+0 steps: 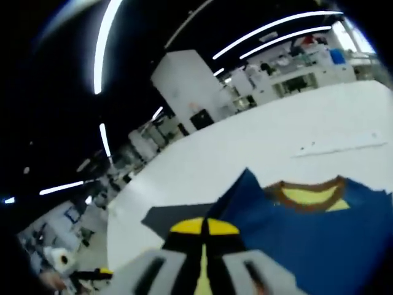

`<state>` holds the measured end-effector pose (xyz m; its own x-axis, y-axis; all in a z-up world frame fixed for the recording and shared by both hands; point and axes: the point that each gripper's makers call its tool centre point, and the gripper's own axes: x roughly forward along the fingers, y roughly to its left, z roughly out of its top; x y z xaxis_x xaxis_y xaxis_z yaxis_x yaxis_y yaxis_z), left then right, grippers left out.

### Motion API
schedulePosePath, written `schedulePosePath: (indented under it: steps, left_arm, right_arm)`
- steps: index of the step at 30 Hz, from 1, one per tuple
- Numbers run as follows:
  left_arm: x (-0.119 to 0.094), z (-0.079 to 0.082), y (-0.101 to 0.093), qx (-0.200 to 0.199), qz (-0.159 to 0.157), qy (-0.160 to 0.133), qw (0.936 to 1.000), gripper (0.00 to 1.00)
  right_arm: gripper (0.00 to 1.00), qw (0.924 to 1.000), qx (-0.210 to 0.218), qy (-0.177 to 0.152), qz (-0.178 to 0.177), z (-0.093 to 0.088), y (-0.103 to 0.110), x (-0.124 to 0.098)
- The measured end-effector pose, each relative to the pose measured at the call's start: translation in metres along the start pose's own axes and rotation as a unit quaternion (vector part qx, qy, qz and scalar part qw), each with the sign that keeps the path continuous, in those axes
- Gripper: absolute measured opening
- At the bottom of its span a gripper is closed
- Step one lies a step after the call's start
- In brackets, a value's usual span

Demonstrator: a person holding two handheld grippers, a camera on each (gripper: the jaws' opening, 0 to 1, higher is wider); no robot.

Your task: Fold the garment on the visible template until the final outline fits inside the template.

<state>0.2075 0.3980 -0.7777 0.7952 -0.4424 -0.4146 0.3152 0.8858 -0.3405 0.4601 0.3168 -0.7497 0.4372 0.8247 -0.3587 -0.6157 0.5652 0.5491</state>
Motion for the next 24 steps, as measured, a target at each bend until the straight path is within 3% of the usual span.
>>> schedulePosePath:
  steps: [10,24]
  left_arm:
    - [0.0,-0.006,0.006,-0.007,0.002,0.004,1.0,0.8]
    - [0.003,-0.014,0.004,-0.015,0.001,0.01,0.9998,0.8]
  right_arm:
    - [0.0,0.9991,-0.008,0.039,0.011,-0.033,0.014,0.022]
    - [0.0,0.9949,-0.024,0.098,0.004,-0.074,0.006,0.037]
